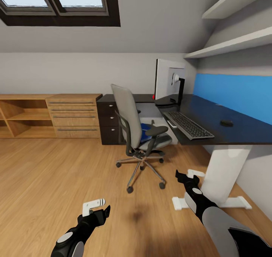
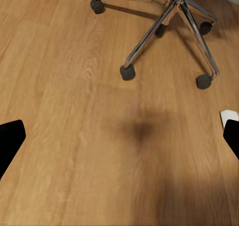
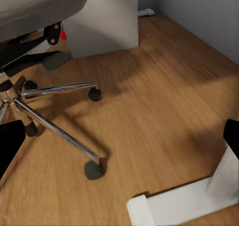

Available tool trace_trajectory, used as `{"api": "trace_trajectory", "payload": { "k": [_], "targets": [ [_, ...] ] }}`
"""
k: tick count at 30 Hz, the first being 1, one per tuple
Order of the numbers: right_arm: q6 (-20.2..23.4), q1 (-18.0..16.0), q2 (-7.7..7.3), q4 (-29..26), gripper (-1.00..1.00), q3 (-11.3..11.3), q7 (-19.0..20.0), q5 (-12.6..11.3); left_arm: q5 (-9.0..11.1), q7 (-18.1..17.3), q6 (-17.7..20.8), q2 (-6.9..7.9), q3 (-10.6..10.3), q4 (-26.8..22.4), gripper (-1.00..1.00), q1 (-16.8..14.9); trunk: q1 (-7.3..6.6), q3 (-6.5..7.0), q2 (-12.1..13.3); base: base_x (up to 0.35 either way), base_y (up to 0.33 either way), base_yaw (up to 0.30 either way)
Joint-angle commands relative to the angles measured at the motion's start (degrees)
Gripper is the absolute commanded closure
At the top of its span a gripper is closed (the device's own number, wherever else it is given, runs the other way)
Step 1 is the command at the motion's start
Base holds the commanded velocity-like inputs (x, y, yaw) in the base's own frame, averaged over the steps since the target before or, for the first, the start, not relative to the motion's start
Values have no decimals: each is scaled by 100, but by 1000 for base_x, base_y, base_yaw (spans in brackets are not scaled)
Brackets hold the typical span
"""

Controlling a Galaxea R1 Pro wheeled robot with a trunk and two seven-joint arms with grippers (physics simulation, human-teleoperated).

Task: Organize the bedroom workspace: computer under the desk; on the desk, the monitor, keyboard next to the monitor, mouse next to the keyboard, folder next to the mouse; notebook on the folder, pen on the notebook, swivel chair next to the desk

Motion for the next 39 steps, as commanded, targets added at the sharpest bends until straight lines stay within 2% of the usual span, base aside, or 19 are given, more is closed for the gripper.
{"api": "trace_trajectory", "payload": {
  "k": [1,27,30,39],
  "targets": [
    [-20,-4,0,7,-100,0,-10,-5,61,50,19,0,-5,-8,-100,0,2,-5,-2,269,0,0],
    [-29,-4,8,42,-100,9,-10,-3,60,52,18,1,35,0,-100,-1,2,-5,-2,255,3,0],
    [-35,-4,109,42,-100,-1,-10,12,60,52,12,1,38,1,-100,0,2,-5,-2,286,89,0],
    [-169,-4,196,47,-100,-1,-10,21,60,52,11,1,79,2,-100,-1,2,-5,-2,139,28,39]
  ]
}}
